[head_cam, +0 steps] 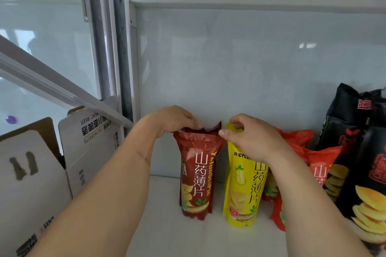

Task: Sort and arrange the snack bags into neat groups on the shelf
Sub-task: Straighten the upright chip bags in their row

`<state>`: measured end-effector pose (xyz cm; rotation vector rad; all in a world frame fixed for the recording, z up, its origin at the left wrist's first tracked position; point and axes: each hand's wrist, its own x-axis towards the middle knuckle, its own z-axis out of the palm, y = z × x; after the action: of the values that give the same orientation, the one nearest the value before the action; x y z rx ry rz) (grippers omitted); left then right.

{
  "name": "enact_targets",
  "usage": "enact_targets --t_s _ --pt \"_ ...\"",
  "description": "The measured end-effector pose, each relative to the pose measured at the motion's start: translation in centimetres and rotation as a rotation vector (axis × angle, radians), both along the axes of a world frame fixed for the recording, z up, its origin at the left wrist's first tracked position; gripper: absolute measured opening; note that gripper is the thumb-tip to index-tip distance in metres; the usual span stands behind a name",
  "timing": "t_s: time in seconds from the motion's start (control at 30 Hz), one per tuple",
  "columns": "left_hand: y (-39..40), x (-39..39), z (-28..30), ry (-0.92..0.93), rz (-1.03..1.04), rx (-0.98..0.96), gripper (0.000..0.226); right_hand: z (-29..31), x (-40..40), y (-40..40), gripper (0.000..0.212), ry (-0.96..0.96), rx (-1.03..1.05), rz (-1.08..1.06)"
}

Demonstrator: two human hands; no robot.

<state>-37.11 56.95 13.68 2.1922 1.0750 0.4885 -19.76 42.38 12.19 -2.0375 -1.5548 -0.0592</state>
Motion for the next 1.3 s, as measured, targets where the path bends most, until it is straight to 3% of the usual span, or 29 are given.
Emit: enact_targets --t_s 0.2,0.73,0.87,0.93,1.0,1.1,1.2,1.3 --pt "1.1 0.3 0.4 0.054 -0.038 0.023 0.017 -0.2 0.0 -0.2 0.061 0.007 0.003 0.002" --pt "1.8 -0.7 -0.4 -0.092 -0.026 -0.066 0.013 -0.1 -0.4 -1.0 0.058 -0.012 0.054 -0.012" --pt "0.5 -1.2 -1.6 -0.452 0.081 -0.142 0.031 -1.7 -1.2 -2.0 0.055 0.036 0.414 -0.074" --pt "-0.7 -1.5 -2.7 -0.648 0.202 -0.088 0.041 -3.7 -2.2 -3.1 0.057 0.079 0.666 -0.13" --pt "-2.8 -1.8 -4.2 -0.787 0.309 0.005 0.05 -6.2 -3.1 -4.0 0.065 0.158 0.774 -0.193" --pt "-5.8 -2.0 -7.1 -0.771 0.339 0.123 0.066 -9.9 -3.8 -4.5 0.086 0.25 0.72 -0.295" --pt "-7.4 -1.8 -9.7 -0.654 0.28 0.125 0.094 -12.1 -4.0 -4.2 0.101 0.258 0.675 -0.337" --pt "-7.8 -1.5 -11.3 -0.593 0.229 0.124 0.107 -12.8 -4.0 -3.5 0.11 0.266 0.628 -0.376"
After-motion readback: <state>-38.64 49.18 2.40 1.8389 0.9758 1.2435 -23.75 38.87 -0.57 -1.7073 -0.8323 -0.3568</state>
